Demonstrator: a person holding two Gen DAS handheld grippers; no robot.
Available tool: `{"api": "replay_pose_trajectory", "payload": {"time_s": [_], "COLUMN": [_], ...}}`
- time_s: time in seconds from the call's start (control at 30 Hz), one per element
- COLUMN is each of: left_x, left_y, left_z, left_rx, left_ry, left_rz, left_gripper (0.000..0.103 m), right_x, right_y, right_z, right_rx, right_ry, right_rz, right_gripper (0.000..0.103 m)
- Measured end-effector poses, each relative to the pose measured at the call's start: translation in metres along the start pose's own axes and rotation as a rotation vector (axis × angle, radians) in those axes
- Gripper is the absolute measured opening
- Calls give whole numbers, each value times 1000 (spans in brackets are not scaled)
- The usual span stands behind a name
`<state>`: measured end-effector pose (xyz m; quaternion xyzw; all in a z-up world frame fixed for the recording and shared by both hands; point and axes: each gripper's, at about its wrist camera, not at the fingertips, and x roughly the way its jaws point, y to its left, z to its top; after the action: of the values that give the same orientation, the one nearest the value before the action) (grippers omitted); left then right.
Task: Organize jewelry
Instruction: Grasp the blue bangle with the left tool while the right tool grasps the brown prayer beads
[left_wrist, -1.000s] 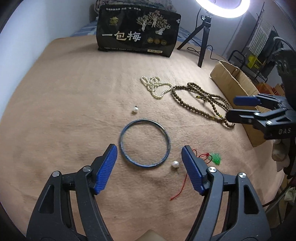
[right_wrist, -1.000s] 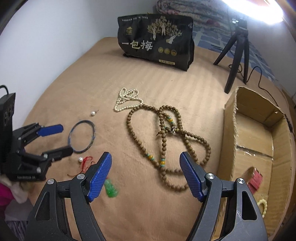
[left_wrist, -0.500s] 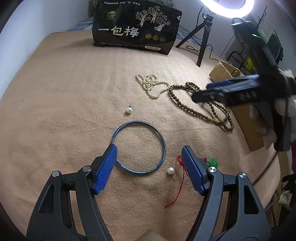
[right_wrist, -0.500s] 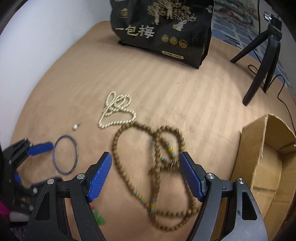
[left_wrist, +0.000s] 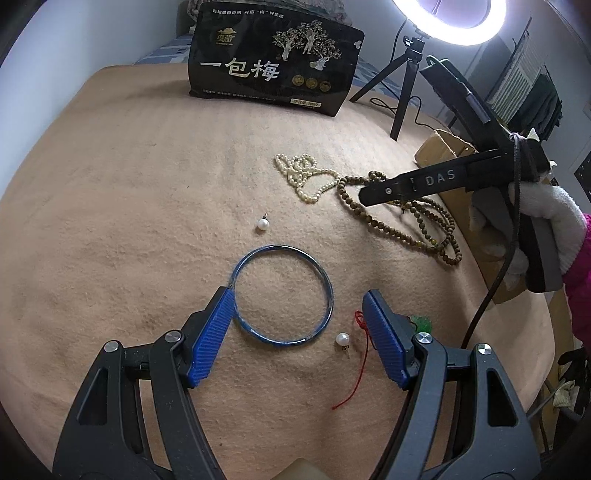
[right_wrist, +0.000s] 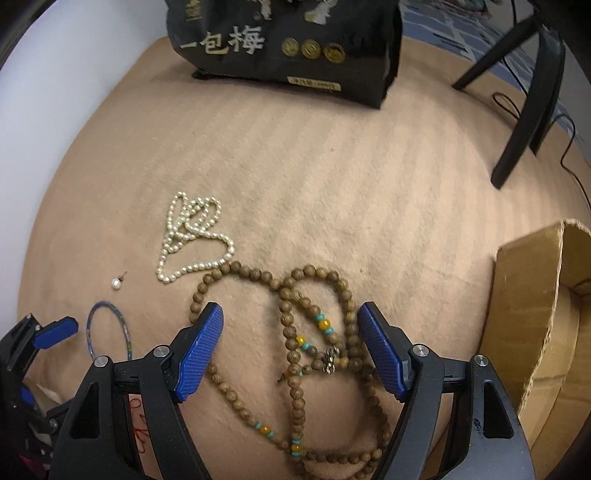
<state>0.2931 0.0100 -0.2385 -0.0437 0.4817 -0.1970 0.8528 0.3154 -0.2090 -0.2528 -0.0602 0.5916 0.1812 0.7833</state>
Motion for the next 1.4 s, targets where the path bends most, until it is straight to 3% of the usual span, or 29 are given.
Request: {"api": "replay_pose_trajectory", "payload": {"time_s": [0.33,0.5,0.63,1.0,1.07,1.17,1.3,1.4], "left_x": [9,20,29,38,39,42,40,38], "left_y": [-6,-9,-15,-25,-26,-26,-23,-21], "left_z": [1,6,8,3,2,2,3,2], "left_rx": [8,1,32,67,72,84,68,56], "left_ry": [21,22,36,62,64,61,53,43], "left_rz": [15,74,163,237,239,241,238,225], "left_gripper": [74,74,74,76,76,76,74,73], "right_x": [-11,-9,-5,5,7,0,-1,-2], "right_y": [-7,-2,5,29,34,42,41,40], "right_z": [-35,-50,-55,-59,-61,-66,-71,-72], "right_rx": [-3,-43,-78,-114,-116,-121,-117,-112], "right_ry": [35,19,5,-16,-20,-26,-37,-44], "right_rz": [67,11,-36,-89,-92,-87,-76,-63], "right_gripper": [76,76,76,74,71,59,25,19]}}
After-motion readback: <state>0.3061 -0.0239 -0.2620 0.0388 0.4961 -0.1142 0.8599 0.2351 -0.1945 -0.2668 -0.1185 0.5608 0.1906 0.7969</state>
